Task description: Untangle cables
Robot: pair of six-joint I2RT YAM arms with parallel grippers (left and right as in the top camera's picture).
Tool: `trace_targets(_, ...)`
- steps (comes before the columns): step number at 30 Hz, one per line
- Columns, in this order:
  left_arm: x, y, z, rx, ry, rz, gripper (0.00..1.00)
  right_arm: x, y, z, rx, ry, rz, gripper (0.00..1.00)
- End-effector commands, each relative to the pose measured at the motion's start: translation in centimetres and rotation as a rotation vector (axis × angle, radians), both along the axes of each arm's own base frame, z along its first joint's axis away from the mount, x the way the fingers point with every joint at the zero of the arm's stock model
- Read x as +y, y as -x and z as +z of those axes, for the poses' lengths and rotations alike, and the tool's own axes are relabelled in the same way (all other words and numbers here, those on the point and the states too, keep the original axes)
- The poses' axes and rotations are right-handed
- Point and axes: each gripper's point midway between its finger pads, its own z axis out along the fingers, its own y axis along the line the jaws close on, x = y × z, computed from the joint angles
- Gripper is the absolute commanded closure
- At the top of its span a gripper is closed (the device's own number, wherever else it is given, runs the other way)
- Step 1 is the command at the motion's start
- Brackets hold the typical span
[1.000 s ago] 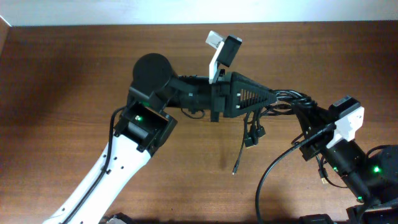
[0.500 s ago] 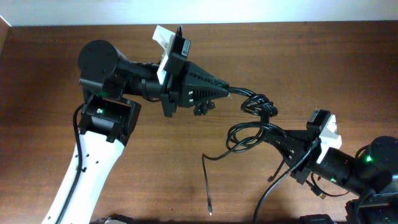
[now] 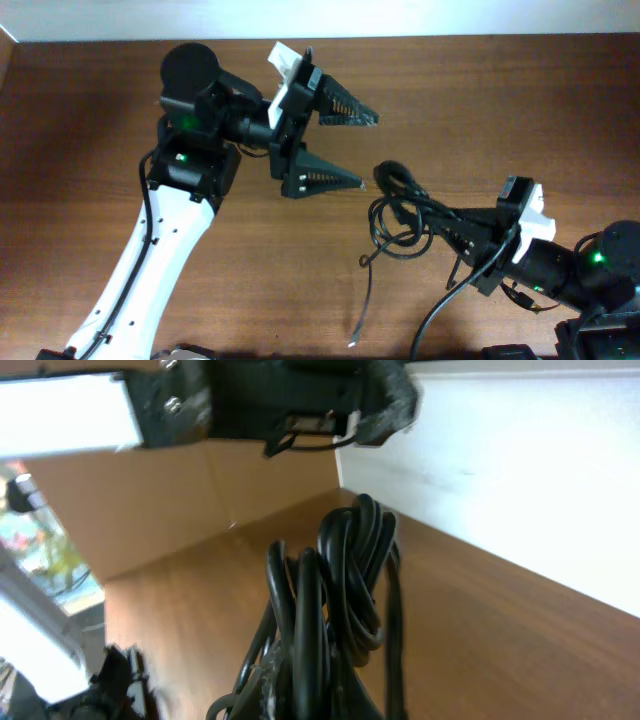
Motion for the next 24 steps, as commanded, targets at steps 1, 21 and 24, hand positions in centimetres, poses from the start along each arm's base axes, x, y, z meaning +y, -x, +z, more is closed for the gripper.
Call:
trace_targets(1,-0.6,1.7,0.7,-0.084,0.023,-0.067,0.01,-1.3,-1.8,1.3,0.027,-0.071,-0.129,0.96)
trace_targets(21,-5.2,1.7,-0.5,0.318,-0.089,0.032,1.00,-2.0,-2.5,5.5,-0.145,-0.132,-0.184,0.96)
trace_targets(24,-5.2,1.7,-0.5,0.319,-0.089,0.031,1.00,-2.0,-2.5,5.4,-0.144,-0.132,-0.183,0.96)
